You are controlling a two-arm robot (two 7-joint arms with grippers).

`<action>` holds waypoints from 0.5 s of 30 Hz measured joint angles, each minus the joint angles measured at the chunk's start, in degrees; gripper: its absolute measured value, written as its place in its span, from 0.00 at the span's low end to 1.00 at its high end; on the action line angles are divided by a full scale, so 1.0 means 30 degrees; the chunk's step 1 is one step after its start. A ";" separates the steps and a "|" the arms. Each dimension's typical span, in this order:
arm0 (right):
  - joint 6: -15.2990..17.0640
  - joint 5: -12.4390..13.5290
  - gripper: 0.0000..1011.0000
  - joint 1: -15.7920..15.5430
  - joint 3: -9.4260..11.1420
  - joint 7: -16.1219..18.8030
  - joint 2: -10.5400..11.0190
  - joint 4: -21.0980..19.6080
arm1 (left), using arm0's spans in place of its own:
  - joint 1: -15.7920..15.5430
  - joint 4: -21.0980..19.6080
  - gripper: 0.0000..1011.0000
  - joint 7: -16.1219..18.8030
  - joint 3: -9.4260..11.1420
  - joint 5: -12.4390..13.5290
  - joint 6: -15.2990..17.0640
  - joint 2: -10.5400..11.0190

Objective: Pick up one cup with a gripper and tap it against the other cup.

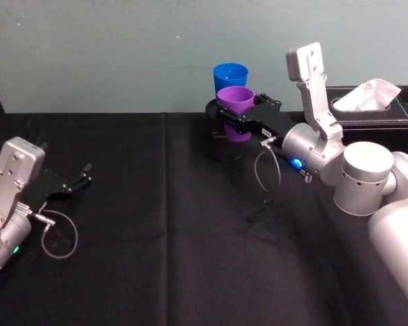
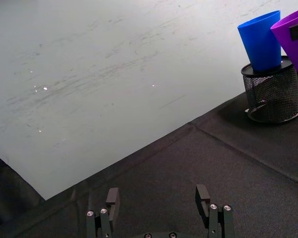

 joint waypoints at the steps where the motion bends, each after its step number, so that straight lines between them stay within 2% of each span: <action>1: 0.0000 0.0001 0.73 0.0000 0.0000 0.0000 0.0000 0.0000 | 0.0001 0.0000 0.99 0.0000 0.0000 -0.0001 -0.0001 0.0000; 15: 0.0000 0.0001 0.73 0.0001 0.0000 0.0000 0.0000 0.0000 | 0.0000 0.0000 0.99 0.0000 0.0000 0.0000 -0.0001 0.0000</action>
